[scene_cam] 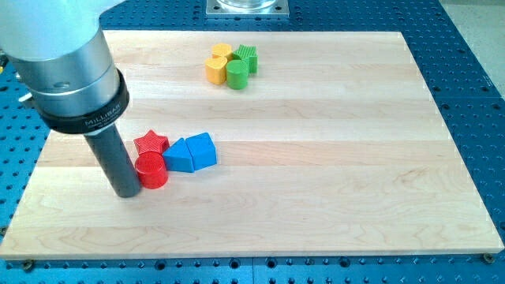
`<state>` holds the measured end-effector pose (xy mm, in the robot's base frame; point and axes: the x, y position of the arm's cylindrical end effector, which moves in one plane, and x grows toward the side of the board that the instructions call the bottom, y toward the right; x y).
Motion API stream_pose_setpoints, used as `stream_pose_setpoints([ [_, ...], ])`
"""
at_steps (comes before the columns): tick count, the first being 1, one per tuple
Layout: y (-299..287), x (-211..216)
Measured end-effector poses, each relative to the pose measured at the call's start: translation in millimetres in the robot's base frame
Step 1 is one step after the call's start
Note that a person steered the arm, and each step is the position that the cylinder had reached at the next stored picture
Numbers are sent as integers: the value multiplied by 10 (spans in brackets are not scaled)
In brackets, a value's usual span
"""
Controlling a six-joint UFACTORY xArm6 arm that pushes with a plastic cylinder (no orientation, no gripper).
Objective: Place the blue blocks right to the red blocks
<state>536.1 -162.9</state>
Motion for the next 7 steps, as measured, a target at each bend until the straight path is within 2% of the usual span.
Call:
stream_pose_setpoints([
  [1,-1,-2],
  [2,-1,178],
  [3,69,602],
  [4,494,793],
  [5,1015,772],
  [6,1365,463],
  [7,1361,-29],
])
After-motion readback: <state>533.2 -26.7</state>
